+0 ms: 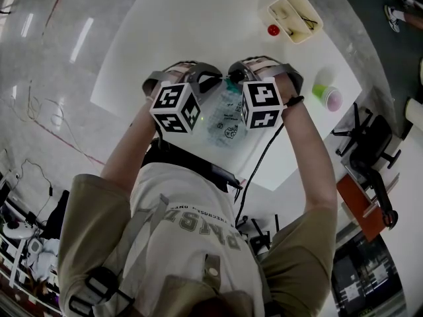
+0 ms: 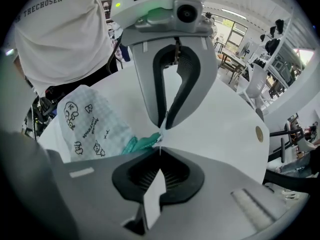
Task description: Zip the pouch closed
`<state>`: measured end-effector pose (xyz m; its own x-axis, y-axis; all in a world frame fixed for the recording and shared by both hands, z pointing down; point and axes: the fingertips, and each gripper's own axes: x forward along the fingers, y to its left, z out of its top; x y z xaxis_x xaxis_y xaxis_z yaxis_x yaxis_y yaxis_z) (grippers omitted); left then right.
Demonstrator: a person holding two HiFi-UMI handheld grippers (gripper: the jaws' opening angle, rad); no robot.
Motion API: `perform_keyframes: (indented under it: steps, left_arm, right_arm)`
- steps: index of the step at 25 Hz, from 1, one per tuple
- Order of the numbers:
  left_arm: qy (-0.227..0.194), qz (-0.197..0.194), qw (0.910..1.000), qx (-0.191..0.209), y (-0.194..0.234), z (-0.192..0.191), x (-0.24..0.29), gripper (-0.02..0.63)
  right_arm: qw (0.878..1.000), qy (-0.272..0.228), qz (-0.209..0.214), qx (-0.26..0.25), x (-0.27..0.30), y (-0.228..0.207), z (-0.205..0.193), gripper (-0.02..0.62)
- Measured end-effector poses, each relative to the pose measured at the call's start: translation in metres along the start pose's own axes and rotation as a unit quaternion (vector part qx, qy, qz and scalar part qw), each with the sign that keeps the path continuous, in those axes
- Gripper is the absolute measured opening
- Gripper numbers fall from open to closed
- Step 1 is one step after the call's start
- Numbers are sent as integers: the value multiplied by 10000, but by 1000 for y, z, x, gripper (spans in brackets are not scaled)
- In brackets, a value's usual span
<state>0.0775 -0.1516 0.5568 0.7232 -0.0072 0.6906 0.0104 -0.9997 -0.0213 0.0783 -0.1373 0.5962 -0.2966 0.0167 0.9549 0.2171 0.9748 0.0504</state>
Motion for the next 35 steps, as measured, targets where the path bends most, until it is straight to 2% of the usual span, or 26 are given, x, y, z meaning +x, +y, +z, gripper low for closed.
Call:
perform_keyframes:
  steps: [35]
  left_arm:
    - [-247,-108,9981,-549,-12,1,7,25]
  right_arm:
    - [9993,189,-180,255,-7,28,-17,-2]
